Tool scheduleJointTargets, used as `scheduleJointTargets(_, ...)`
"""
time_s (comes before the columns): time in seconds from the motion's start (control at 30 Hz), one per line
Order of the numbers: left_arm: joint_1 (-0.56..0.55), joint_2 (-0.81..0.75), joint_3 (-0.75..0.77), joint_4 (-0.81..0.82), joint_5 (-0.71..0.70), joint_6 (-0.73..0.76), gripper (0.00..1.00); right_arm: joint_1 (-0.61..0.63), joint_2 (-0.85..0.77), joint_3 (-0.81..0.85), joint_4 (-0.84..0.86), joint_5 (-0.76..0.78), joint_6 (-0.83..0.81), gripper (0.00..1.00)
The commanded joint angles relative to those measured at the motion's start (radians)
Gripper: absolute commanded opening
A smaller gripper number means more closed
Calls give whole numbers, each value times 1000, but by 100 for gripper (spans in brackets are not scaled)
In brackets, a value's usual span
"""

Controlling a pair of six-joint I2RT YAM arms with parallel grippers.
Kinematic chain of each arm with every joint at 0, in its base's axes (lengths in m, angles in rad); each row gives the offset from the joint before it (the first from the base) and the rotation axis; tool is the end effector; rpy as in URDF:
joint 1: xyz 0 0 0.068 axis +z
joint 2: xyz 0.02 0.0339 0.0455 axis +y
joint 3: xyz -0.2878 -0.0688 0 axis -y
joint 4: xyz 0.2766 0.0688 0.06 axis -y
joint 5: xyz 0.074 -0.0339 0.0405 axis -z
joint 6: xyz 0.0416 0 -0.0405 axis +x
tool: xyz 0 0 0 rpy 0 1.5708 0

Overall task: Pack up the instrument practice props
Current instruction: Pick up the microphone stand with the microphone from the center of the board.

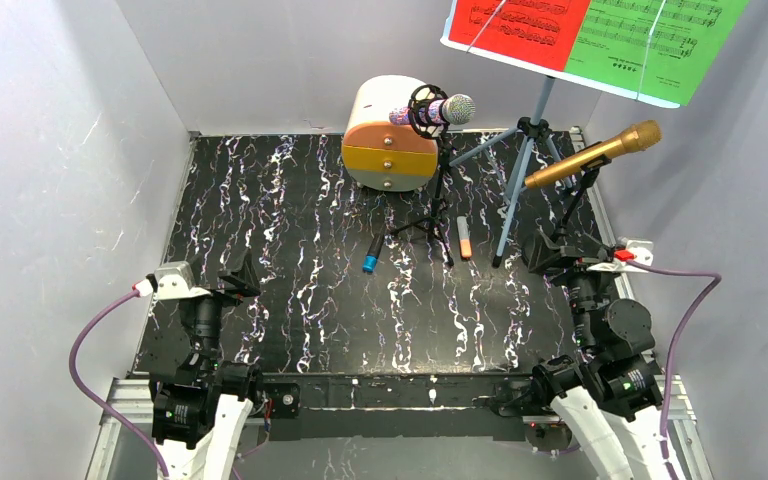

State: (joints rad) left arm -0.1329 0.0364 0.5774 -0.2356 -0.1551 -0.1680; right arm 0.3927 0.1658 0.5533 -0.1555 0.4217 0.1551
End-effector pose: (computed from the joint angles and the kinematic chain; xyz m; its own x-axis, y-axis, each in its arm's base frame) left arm 0.0488 0.0000 0.3525 0.2964 -0.2063 -0.9325 0.0349 0.9781 -0.2053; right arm 0.0791 0.0143 0.3468 0.2128 0.2407 -0.9470 -0.0142 0.9698 0.2433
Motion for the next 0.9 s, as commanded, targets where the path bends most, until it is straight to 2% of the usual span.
scheduleJointTargets(0.0, -1, 14, 3, 24, 17, -5, 98, -2, 28, 40, 27, -20, 18, 99)
scheduleJointTargets(0.2, -9, 4, 9, 20, 29, -17, 98, -3, 98, 74, -2, -45, 45, 99)
scheduleJointTargets(0.4, -16, 19, 32, 9, 53, -53, 98, -2, 269, 264, -231, -153, 25, 99)
scheduleJointTargets(0.6, -15, 100, 44, -29, 105, -61, 98, -3, 427, 385, -328, -179, 3, 99)
scheduleJointTargets(0.7, -16, 104, 47, -29, 123, -56, 98, -3, 514, 414, -363, -126, 0, 99)
scheduleJointTargets(0.87, -41, 61, 38, -33, 109, -46, 98, -3, 620, 427, -352, 69, -33, 96)
